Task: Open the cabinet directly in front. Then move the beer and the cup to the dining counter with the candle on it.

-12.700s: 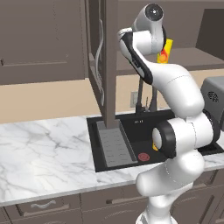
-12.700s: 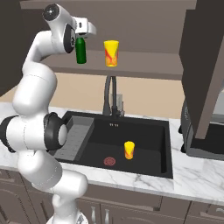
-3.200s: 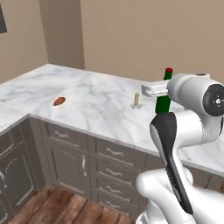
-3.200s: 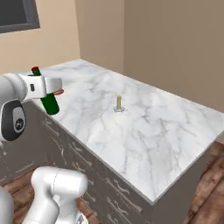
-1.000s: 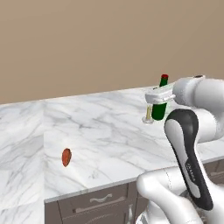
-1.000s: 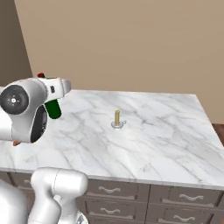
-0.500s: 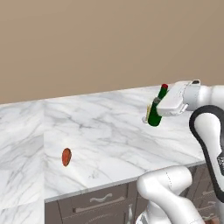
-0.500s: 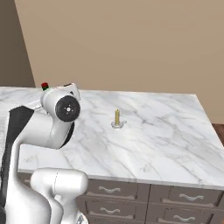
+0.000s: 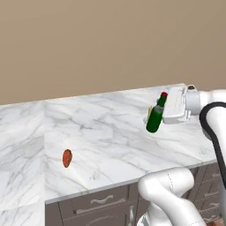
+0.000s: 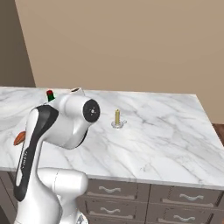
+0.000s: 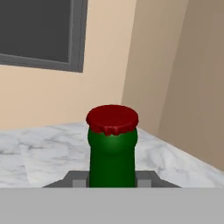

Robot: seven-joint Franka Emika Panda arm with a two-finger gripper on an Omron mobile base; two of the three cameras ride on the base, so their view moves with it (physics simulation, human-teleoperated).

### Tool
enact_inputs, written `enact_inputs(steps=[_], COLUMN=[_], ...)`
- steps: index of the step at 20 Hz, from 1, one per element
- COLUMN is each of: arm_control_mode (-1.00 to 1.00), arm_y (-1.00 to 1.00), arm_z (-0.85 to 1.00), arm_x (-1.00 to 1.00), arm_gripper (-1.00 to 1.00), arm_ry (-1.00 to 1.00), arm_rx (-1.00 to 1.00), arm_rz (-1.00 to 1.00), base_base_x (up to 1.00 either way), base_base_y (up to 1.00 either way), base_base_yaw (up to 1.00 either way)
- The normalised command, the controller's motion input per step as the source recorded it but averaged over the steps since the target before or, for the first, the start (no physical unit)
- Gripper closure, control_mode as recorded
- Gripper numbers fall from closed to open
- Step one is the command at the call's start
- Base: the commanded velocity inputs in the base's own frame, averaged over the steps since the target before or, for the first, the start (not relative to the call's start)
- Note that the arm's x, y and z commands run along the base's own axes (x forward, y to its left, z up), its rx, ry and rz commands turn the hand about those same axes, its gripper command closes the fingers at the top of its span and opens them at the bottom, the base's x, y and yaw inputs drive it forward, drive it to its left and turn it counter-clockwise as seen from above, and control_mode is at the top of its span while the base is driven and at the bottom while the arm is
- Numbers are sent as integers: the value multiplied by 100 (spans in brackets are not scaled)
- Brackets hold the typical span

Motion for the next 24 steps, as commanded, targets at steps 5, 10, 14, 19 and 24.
enact_inputs(steps=[5, 10, 14, 19, 24], arm_control_mode=[-100, -100, -100, -100, -100], arm_y=[12, 22, 20, 24, 22], arm_z=[-38, -41, -41, -46, -44], arm_x=[28, 37, 27, 20, 20], arm_gripper=[100, 100, 100, 100, 100], arm_ry=[0, 0, 0, 0, 0], arm_rx=[-4, -2, 0, 0, -1], arm_rz=[3, 1, 3, 4, 3], base_base_x=[0, 0, 0, 0, 0], base_base_y=[0, 0, 0, 0, 0], base_base_yaw=[0, 0, 0, 0, 0])
